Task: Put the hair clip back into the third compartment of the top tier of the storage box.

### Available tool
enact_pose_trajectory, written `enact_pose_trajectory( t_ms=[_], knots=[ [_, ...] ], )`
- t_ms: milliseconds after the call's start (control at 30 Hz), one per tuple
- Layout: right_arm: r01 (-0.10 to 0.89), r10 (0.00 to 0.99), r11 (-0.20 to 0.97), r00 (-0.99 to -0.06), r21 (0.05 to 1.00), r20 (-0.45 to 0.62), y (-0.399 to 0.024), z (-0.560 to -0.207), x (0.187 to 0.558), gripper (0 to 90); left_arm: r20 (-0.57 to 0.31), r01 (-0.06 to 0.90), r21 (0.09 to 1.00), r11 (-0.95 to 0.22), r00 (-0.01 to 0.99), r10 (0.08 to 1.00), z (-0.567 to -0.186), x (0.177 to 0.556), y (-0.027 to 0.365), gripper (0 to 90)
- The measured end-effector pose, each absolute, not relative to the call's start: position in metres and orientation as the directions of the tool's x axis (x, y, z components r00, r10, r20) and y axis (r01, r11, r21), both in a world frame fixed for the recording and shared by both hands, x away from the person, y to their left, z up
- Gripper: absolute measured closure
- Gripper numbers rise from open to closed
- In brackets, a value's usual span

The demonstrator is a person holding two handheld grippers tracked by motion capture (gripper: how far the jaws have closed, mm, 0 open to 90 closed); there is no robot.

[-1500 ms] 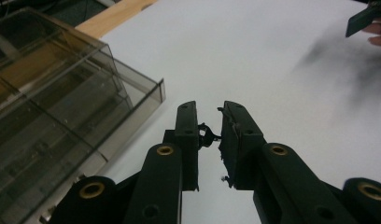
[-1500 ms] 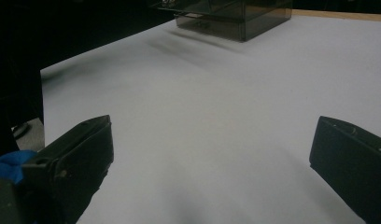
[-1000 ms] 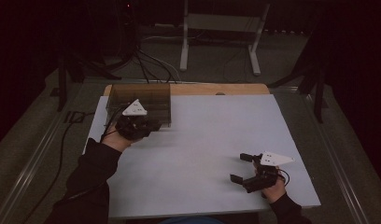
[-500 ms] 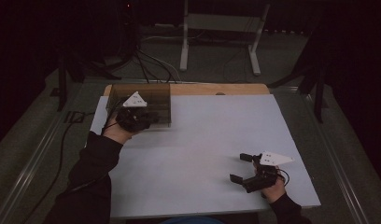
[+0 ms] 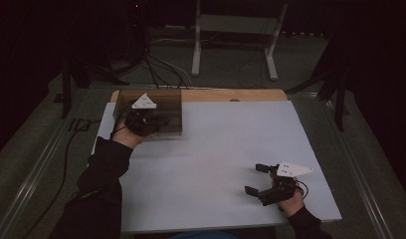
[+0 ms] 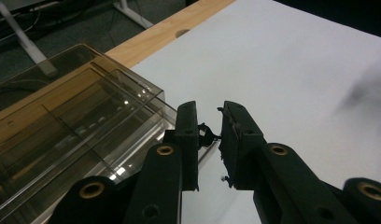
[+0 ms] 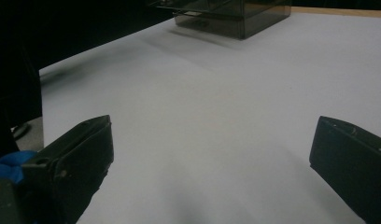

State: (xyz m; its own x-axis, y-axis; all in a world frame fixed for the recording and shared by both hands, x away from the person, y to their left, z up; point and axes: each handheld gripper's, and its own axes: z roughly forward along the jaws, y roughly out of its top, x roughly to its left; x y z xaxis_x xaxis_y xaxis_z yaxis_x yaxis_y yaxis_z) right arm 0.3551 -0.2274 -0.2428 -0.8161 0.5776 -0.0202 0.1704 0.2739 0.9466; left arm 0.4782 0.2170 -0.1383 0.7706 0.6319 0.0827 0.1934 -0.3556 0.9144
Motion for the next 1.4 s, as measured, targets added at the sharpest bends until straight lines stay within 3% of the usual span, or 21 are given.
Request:
enact_pose_trajectory(
  t_ms=[833, 1400],
  knots=[
    [0.177, 0.575, 0.275, -0.818, 0.945, -0.014, -0.227, -0.243, 0.356, 0.0, 0.027, 0.270, 0.916, -0.298, 0.698, 0.716, -0.162, 0.507, 0.216, 78.2],
    [0.180, 0.576, 0.275, -0.818, 0.944, -0.011, -0.227, -0.243, 0.356, 0.0, 0.083, 0.280, 0.890, -0.361, 0.678, 0.731, -0.170, 0.514, 0.201, 78.1]
  ],
)
